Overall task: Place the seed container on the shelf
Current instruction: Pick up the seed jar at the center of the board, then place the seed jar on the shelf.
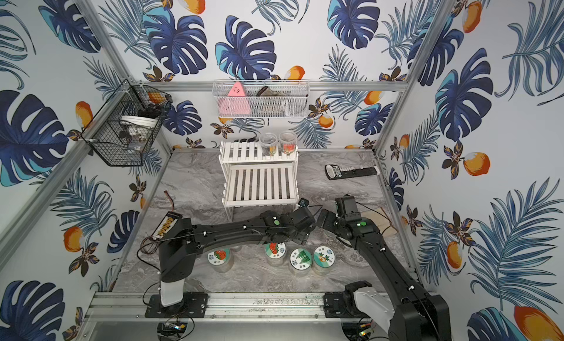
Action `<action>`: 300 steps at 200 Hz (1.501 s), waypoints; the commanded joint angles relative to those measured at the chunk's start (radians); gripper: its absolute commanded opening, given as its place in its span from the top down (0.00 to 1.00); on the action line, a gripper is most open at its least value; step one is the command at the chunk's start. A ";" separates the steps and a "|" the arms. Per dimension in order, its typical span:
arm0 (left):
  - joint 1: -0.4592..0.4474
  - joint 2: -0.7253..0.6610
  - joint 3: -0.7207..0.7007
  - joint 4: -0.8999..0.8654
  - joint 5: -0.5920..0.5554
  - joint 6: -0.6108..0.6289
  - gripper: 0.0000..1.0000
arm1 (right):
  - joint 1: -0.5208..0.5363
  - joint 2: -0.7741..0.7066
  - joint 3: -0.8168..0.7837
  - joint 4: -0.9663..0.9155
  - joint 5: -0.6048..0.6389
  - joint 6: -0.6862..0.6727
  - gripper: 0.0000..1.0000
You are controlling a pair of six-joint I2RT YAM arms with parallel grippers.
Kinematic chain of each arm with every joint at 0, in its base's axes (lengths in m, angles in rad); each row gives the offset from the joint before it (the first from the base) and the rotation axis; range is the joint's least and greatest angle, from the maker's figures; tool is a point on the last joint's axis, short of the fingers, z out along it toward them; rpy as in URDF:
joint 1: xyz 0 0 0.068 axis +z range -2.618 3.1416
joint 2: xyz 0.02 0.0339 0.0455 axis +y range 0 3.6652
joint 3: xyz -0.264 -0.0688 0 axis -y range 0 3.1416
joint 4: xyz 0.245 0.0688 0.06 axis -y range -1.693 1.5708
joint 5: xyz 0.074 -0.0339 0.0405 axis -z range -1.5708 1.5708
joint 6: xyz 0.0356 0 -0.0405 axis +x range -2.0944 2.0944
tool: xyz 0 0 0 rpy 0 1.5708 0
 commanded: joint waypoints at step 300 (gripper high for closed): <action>0.459 -0.372 0.427 -0.532 0.185 0.414 0.22 | 0.445 0.109 0.439 0.058 -0.168 -0.172 0.00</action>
